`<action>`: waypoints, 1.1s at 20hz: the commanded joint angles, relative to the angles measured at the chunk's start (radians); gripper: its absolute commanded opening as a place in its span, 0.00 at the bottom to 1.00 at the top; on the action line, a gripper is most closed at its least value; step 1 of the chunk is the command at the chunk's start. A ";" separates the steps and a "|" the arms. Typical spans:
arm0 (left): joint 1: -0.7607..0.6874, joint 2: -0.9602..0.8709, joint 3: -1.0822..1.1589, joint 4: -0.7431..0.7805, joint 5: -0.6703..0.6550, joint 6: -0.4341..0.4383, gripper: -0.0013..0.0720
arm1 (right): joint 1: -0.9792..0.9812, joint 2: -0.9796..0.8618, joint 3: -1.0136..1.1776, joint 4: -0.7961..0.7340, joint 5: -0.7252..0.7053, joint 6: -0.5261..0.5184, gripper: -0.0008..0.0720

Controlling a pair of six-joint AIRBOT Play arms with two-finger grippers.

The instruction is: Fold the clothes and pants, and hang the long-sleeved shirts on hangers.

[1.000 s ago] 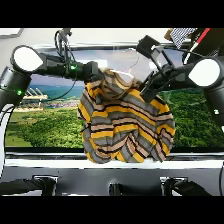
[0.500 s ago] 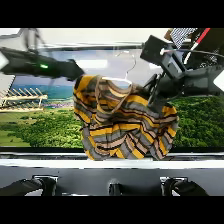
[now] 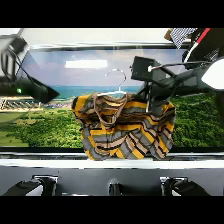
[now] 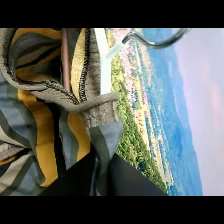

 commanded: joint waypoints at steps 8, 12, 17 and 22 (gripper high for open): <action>-0.100 0.044 -0.222 -0.177 -0.004 0.475 0.83 | 0.001 -0.062 -0.001 -0.003 0.024 -0.081 0.04; -0.116 0.044 -0.234 -0.180 0.002 0.496 0.83 | 0.001 -0.076 -0.001 -0.001 0.026 -0.081 0.04; -0.116 0.027 -0.266 -0.189 0.103 0.505 0.83 | 0.001 -0.077 -0.001 0.037 0.034 -0.080 0.04; -0.116 -0.010 -0.270 -0.207 0.127 0.524 0.82 | 0.001 -0.077 -0.001 0.057 0.035 -0.080 0.04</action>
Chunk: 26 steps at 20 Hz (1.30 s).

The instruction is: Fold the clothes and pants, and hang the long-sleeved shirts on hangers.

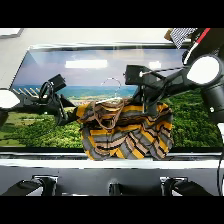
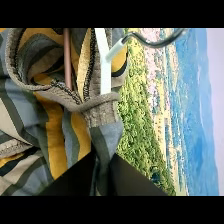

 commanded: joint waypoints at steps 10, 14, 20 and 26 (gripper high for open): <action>0.000 -0.042 -0.004 -0.008 0.030 0.010 0.06 | 0.001 -0.001 0.000 0.011 0.035 0.026 0.05; 0.000 -0.033 -0.004 -0.007 0.049 0.010 0.06 | 0.001 0.003 0.001 -0.077 0.018 0.163 0.42; 0.000 -0.003 -0.003 -0.004 0.117 0.010 0.06 | -0.014 0.080 0.001 -0.216 -0.008 0.223 0.52; 0.000 0.043 -0.003 -0.004 0.127 0.011 0.06 | -0.220 0.184 0.000 -0.275 0.000 0.332 0.61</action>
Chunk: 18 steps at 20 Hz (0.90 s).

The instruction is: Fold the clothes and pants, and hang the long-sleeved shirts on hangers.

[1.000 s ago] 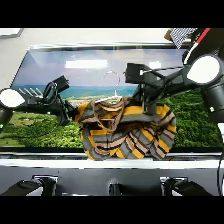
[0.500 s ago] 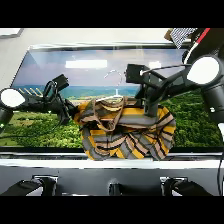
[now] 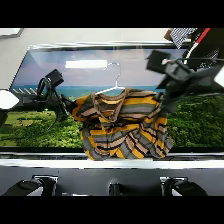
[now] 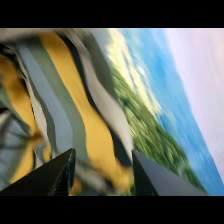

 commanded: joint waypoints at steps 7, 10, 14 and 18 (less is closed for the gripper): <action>0.000 0.062 0.001 0.001 0.010 0.002 0.06 | -0.415 -0.021 -0.057 0.280 0.029 -0.153 0.72; 0.000 0.062 0.001 0.001 0.010 0.018 0.06 | -0.410 -0.096 -0.090 0.375 0.033 -0.247 0.73; 0.000 0.062 0.001 0.001 0.010 0.046 0.06 | -0.410 -0.197 -0.091 0.520 0.056 -0.247 0.73; 0.000 0.061 0.000 0.001 0.010 0.045 0.06 | -0.410 -0.256 -0.091 0.579 0.062 -0.247 0.74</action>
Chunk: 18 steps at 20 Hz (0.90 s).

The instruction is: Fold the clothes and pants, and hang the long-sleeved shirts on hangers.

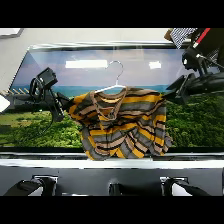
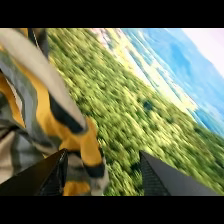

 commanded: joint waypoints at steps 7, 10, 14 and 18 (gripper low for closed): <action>0.000 -0.003 0.000 0.000 0.000 0.005 0.06 | 0.090 -0.113 -0.003 0.063 0.033 -0.032 0.69; 0.000 -0.003 0.000 0.000 0.000 0.005 0.06 | 0.098 -0.113 -0.002 0.043 0.080 -0.054 0.33; 0.000 -0.003 0.000 0.000 0.000 0.005 0.06 | 0.098 -0.076 -0.002 0.032 0.150 -0.083 0.05; 0.000 -0.003 0.001 -0.001 0.001 0.001 0.07 | 0.098 0.028 -0.002 -0.061 0.131 -0.002 0.04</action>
